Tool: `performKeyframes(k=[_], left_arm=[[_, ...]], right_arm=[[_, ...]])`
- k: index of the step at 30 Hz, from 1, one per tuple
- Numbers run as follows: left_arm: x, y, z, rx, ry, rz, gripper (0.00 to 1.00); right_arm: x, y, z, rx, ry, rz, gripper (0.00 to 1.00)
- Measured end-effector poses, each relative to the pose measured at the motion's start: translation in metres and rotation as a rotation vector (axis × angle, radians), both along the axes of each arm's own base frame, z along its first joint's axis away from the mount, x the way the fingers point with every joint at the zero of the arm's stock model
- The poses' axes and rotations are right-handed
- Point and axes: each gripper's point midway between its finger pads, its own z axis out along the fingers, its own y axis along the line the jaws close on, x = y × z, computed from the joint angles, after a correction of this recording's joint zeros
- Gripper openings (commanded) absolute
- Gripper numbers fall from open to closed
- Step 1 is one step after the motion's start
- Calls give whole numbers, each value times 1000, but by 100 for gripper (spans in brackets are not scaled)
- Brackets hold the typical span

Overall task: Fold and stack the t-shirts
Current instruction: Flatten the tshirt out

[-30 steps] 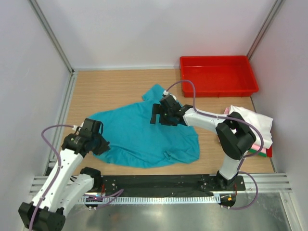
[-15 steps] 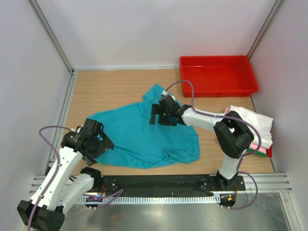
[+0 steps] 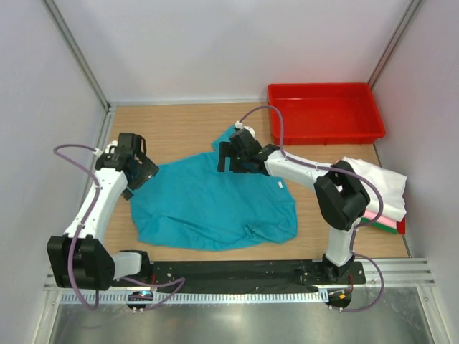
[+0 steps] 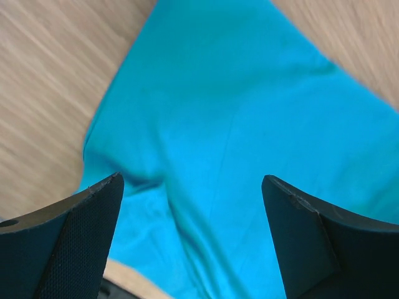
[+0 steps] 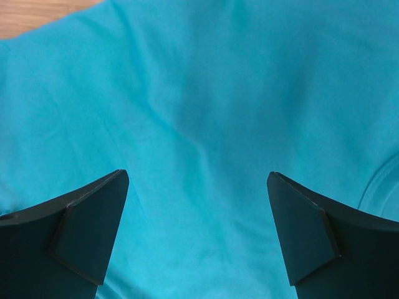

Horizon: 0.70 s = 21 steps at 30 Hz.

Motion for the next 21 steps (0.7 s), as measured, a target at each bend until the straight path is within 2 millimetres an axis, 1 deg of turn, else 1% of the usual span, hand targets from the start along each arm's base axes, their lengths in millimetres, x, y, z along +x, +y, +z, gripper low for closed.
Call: performKeyframes(k=[2, 4, 7, 10, 11, 12, 13, 15, 18, 21], left_arm=[[15, 15, -10, -3, -23, 33, 89], [23, 27, -18, -4, -30, 61, 85], [40, 38, -32, -10, -30, 76, 81], [55, 37, -53, -26, -11, 59, 79], [59, 35, -62, -33, -1, 54, 78], [61, 34, -70, -41, 8, 50, 77], [62, 33, -78, -49, 18, 47, 74], [63, 31, -92, -61, 30, 46, 69], [62, 31, -105, -73, 42, 49, 67], [68, 34, -114, -81, 39, 57, 67]], right_arm=[[9, 1, 0, -15, -18, 0, 100], [14, 0, -5, -32, -18, -2, 100], [19, -3, -25, -62, 8, -3, 100], [20, -7, -49, -99, 49, -7, 100], [21, -7, -51, -102, 50, -7, 100], [26, -5, -47, -94, 37, -9, 100], [27, -4, -45, -88, 30, -8, 100], [27, -4, -46, -90, 35, -6, 100], [24, -5, -51, -93, 45, -5, 100], [24, -4, -52, -76, 38, -12, 100]])
